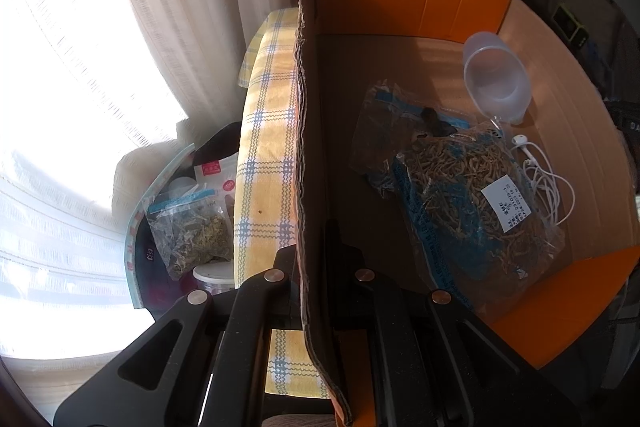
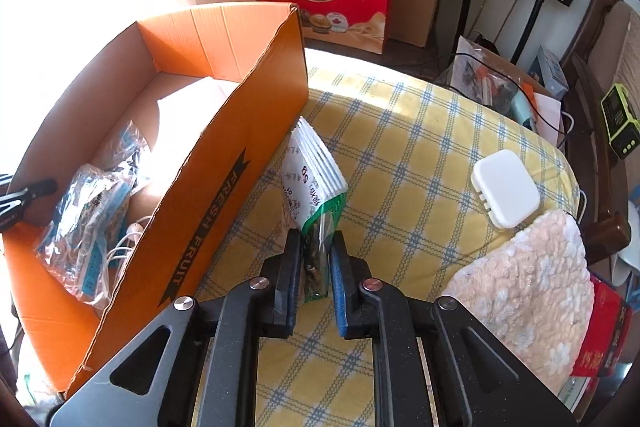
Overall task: Organize objects
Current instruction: 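Carry the snack packet into the box and open the right gripper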
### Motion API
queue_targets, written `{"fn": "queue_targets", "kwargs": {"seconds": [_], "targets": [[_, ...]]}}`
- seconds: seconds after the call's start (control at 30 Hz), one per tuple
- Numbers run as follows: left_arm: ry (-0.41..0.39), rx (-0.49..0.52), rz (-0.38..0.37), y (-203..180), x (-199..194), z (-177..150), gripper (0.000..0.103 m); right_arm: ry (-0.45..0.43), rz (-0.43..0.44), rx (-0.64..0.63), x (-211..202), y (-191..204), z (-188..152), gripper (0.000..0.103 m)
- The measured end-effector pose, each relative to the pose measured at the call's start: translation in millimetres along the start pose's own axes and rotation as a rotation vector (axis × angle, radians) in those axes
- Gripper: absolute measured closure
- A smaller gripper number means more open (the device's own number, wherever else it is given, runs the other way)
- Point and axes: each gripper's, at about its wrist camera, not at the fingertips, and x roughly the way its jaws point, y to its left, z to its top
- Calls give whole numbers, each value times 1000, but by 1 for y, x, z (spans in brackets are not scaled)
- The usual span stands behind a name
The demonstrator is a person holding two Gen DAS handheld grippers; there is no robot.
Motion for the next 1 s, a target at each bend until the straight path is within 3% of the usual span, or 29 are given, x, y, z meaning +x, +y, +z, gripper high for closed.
{"fn": "queue_targets", "kwargs": {"seconds": [0.3,0.43,0.73,1.0], "targets": [[0,-1,1,-1,1,0,98,-50,131,175,-33,-28,-1,95],[-1,-4,0,-3,3,1,98,-85,132,175,-54,-23,3,95],[0,-4,-3,-3,6,4,98,-175,136,117,-96,13,22,95],[-1,-7,-7,-1,5,4,98,-151,231,11,-88,78,34,95]]}}
